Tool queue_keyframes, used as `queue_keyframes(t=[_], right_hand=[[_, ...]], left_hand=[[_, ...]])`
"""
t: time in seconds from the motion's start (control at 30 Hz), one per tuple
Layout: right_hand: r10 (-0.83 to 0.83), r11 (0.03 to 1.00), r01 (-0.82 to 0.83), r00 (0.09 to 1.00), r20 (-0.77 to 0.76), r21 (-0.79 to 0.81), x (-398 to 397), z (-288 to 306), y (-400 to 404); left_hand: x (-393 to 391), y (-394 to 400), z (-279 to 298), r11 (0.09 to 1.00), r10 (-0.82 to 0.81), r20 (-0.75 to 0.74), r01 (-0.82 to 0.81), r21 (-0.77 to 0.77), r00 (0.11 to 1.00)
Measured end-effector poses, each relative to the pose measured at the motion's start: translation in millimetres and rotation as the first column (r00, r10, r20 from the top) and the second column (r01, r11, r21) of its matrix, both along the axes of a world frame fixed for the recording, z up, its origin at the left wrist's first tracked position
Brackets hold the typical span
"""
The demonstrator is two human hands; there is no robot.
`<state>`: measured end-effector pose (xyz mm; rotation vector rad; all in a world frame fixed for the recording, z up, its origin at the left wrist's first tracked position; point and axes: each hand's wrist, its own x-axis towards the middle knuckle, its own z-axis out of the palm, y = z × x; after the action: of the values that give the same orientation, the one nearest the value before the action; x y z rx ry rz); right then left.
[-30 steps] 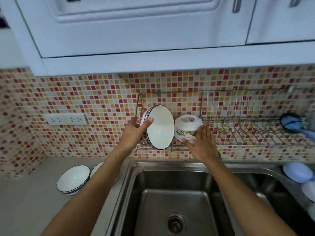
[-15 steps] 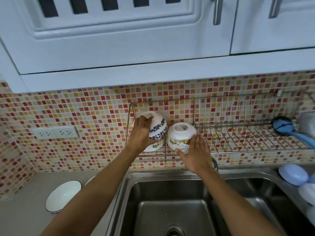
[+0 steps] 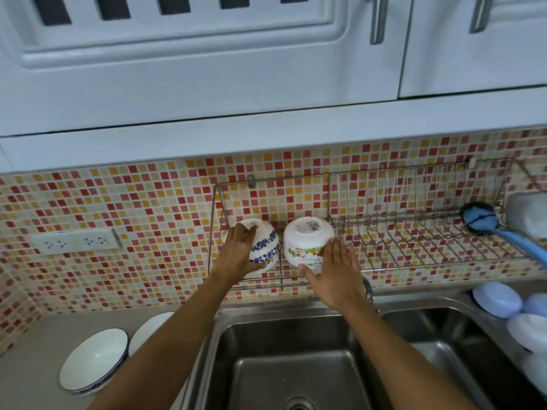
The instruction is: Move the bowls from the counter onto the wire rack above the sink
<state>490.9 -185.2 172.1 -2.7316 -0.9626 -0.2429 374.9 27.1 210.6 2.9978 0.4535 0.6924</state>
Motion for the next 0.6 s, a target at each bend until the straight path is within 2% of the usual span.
queue_keyframes(t=[0.33, 0.6], right_hand=[[-0.006, 1.0, 0.006, 1.0, 0.006, 0.001, 0.2, -1.3, 0.6], [-0.006, 1.0, 0.006, 1.0, 0.007, -0.008, -0.7, -0.3, -0.2]], left_hand=[[0.9, 1.0, -1.2, 1.0, 0.004, -0.069, -0.004, 0.006, 0.998], [-1.7, 3.4, -3.8, 0.998, 0.012, -0.048, -0.014, -0.059, 0.999]])
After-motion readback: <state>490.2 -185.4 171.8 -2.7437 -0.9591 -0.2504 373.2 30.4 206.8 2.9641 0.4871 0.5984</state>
